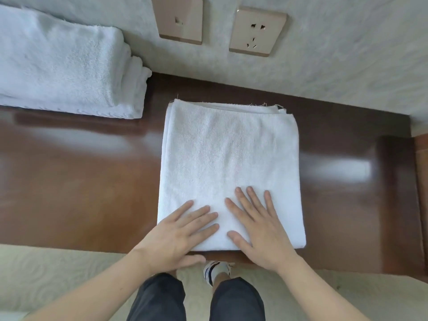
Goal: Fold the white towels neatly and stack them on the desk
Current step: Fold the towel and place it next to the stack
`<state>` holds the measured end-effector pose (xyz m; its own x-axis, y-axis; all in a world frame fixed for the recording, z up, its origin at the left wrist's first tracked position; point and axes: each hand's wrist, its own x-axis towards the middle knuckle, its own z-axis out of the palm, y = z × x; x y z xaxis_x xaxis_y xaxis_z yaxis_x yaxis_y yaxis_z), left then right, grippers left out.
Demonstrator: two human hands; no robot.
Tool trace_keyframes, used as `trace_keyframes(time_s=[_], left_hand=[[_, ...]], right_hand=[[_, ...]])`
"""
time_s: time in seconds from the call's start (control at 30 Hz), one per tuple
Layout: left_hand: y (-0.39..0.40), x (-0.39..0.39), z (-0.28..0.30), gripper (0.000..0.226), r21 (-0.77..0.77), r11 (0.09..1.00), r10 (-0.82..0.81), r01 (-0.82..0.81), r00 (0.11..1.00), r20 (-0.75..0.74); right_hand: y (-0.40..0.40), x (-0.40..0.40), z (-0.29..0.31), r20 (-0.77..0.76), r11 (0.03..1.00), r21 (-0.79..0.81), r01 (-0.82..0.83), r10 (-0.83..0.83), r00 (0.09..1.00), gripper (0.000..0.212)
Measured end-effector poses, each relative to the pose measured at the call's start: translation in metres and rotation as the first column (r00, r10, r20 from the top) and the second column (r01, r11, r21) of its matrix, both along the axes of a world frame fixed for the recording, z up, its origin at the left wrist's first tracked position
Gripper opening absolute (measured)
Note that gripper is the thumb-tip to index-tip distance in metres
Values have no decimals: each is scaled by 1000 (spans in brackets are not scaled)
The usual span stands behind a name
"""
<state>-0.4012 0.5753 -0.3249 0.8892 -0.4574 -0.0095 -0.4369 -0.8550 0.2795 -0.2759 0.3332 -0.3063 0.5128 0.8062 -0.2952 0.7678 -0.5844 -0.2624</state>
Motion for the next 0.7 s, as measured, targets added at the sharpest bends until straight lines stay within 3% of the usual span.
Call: trace_keyframes(time_s=[0.1, 0.23, 0.43, 0.57, 0.7], left_hand=[[-9, -4, 1, 59, -27, 994, 105, -106, 994, -15], [-26, -1, 7, 46, -8, 981, 192, -192, 981, 3], [-32, 5, 25, 43, -106, 931, 349, -350, 937, -25], [-30, 16, 54, 50, -49, 880, 468, -472, 881, -73], [-17, 41, 82, 66, 48, 809, 582, -585, 790, -194]], right_hand=[[-23, -4, -1, 39, 988, -27, -154, 155, 987, 84], [-28, 5, -3, 13, 974, -4, -228, 228, 974, 74], [-19, 24, 19, -311, 994, 90, -58, 84, 947, 53], [-2, 47, 57, -463, 999, -39, 5, -23, 886, 49], [17, 84, 84, -520, 995, -96, 29, -76, 851, 28]])
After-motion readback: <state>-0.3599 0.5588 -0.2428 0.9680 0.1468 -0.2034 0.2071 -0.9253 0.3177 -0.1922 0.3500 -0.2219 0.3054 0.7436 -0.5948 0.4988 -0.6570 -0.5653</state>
